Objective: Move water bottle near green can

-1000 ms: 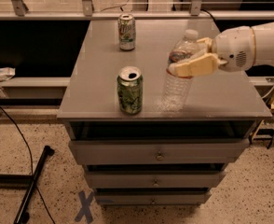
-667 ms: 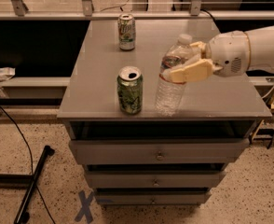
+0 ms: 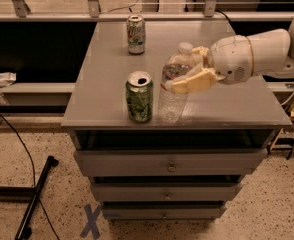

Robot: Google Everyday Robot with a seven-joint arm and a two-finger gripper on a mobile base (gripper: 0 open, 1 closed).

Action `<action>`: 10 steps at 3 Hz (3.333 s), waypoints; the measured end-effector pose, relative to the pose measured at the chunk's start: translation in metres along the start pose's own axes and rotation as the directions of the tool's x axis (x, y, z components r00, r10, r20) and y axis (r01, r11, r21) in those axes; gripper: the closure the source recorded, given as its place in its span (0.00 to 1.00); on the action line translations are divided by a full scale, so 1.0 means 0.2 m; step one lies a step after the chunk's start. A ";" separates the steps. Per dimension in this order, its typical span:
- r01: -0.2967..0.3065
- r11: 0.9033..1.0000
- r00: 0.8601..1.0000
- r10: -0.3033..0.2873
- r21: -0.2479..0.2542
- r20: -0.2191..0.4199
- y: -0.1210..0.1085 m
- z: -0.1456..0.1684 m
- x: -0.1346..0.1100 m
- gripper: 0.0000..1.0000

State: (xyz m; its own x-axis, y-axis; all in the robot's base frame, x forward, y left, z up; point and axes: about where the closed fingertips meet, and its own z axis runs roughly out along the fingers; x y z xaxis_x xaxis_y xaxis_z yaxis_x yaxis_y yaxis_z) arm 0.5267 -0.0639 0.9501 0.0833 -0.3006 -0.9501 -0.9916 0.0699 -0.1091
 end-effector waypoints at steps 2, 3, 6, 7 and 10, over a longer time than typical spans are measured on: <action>0.106 0.994 0.992 -0.107 -0.024 -0.072 -0.04 0.06 0.07 0.74; 0.104 0.994 0.992 -0.105 -0.027 -0.066 -0.03 0.06 0.06 0.51; 0.106 0.994 0.992 -0.109 -0.038 -0.064 -0.03 0.09 0.05 0.00; 0.105 0.994 0.994 -0.105 -0.028 -0.025 -0.04 0.06 0.02 0.00; 0.110 0.952 0.991 -0.129 0.287 0.048 -0.10 -0.48 -0.18 0.00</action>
Offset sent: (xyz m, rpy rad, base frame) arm 0.0153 0.0013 -0.0256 -0.1508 -0.1234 0.0518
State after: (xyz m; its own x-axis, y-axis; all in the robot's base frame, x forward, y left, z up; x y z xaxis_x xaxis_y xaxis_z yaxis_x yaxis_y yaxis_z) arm 0.5334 -0.1454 1.0148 0.2149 -0.2607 -0.9412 -0.9062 0.3062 -0.2917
